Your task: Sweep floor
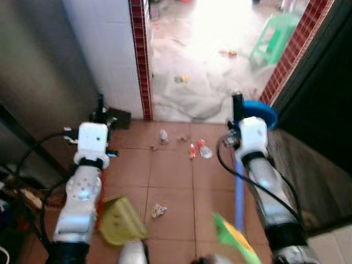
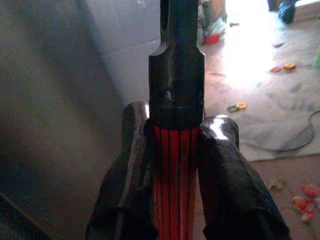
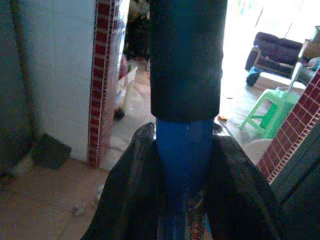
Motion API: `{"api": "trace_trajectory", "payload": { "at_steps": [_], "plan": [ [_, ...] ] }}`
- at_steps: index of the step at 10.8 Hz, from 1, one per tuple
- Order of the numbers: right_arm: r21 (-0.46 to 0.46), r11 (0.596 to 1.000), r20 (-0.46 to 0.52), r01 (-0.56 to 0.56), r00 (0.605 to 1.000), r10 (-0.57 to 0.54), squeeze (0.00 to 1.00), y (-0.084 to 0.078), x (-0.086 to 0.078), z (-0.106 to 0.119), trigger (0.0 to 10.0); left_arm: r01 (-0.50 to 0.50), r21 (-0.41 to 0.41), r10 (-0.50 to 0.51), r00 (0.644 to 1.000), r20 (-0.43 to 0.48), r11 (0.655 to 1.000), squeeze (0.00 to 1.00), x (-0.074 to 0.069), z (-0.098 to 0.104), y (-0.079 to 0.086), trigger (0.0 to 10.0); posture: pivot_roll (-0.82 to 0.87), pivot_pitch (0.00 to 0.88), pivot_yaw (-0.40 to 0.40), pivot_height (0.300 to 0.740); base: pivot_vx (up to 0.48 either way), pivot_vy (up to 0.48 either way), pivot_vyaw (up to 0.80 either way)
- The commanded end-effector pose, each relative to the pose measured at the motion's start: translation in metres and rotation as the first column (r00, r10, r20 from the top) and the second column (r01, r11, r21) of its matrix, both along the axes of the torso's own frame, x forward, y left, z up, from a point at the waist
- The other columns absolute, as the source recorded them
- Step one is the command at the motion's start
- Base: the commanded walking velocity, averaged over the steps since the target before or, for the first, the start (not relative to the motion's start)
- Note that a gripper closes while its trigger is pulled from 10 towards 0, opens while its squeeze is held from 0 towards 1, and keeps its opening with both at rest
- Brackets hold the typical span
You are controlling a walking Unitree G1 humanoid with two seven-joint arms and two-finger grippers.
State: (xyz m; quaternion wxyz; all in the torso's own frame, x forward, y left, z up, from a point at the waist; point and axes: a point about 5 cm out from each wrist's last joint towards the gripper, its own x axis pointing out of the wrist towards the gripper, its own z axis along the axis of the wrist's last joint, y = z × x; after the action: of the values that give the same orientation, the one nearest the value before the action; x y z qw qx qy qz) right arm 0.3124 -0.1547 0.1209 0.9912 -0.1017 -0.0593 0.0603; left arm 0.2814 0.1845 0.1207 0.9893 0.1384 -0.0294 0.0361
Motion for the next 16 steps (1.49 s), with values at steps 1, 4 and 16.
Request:
{"api": "trace_trajectory", "payload": {
  "at_steps": [1,4,16],
  "plan": [
    [0.031,1.0,0.038,0.006,0.999,-0.007,0.0,-0.002,0.004,0.009,10.0,0.015,0.011,-0.016,0.996,0.091,1.0,0.0,0.005,0.018,-0.004,10.0,-0.04,0.054,0.013,0.74,0.0,0.0,0.0],
    [0.056,0.998,0.076,0.042,0.996,-0.046,0.0,-0.005,0.016,0.022,10.0,-0.01,-0.038,0.012,0.998,0.056,0.999,0.0,0.016,0.008,-0.006,10.0,-0.04,0.059,0.007,0.74,0.0,0.0,0.0],
    [0.09,0.992,0.167,0.091,0.98,-0.105,0.0,-0.009,0.042,0.053,10.0,0.159,-0.074,-0.16,0.987,-0.012,0.985,0.0,0.044,-0.009,-0.074,10.0,-0.06,0.065,0.01,0.74,0.0,0.0,0.0]
  ]
}}
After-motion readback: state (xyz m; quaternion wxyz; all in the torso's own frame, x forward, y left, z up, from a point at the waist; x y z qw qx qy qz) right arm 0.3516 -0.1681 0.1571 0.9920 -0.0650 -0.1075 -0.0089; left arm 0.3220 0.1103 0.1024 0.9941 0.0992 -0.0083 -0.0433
